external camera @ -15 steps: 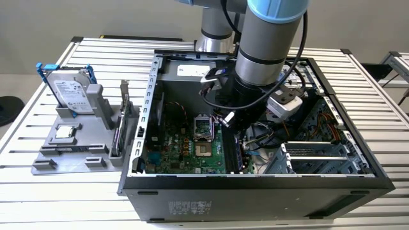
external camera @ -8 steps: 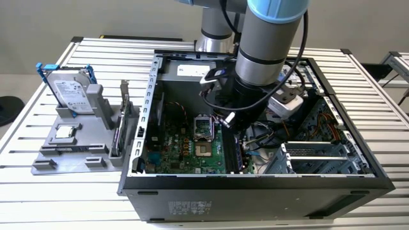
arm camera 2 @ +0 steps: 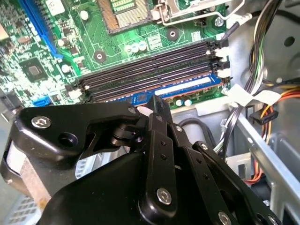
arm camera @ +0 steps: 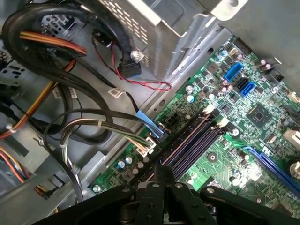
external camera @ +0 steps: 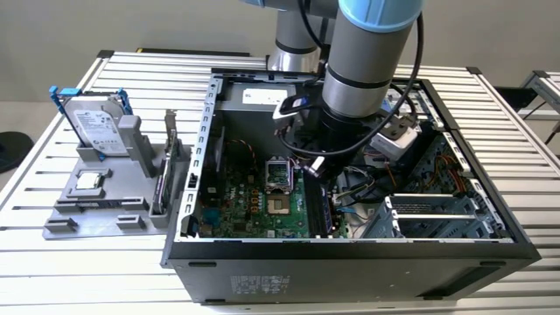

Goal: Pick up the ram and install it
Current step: 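Press down the ram until it locks into place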

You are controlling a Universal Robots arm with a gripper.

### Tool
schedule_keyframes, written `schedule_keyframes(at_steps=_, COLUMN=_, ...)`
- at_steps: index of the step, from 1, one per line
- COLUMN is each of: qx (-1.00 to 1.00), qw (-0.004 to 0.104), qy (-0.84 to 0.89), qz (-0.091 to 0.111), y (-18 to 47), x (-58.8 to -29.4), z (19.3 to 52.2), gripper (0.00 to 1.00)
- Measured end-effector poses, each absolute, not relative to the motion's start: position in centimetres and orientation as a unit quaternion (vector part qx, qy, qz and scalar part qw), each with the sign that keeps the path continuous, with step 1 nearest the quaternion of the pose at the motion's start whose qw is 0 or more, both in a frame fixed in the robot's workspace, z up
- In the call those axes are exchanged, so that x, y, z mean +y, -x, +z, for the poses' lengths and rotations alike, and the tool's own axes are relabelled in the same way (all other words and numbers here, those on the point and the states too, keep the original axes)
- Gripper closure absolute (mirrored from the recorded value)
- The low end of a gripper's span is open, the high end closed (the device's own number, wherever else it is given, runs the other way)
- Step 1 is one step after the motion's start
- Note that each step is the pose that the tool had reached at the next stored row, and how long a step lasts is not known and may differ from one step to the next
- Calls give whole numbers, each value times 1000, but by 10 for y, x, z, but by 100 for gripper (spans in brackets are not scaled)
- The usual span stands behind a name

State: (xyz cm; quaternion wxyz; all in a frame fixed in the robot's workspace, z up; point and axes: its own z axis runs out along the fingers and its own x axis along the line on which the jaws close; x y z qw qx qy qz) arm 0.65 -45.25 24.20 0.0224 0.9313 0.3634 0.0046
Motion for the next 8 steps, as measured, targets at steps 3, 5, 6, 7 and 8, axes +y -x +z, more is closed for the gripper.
schedule_keyframes(at_steps=3, qx=377, qw=22, qy=-926, qz=5, y=-6, x=-452, z=242, gripper=100)
schedule_keyframes(at_steps=5, qx=384, qw=22, qy=-923, qz=5, y=-6, x=-452, z=242, gripper=100)
schedule_keyframes(at_steps=6, qx=387, qw=22, qy=-922, qz=5, y=-6, x=-452, z=242, gripper=100)
schedule_keyframes(at_steps=7, qx=389, qw=22, qy=-921, qz=4, y=-6, x=-452, z=242, gripper=100)
schedule_keyframes(at_steps=8, qx=392, qw=22, qy=-920, qz=4, y=-6, x=-452, z=242, gripper=100)
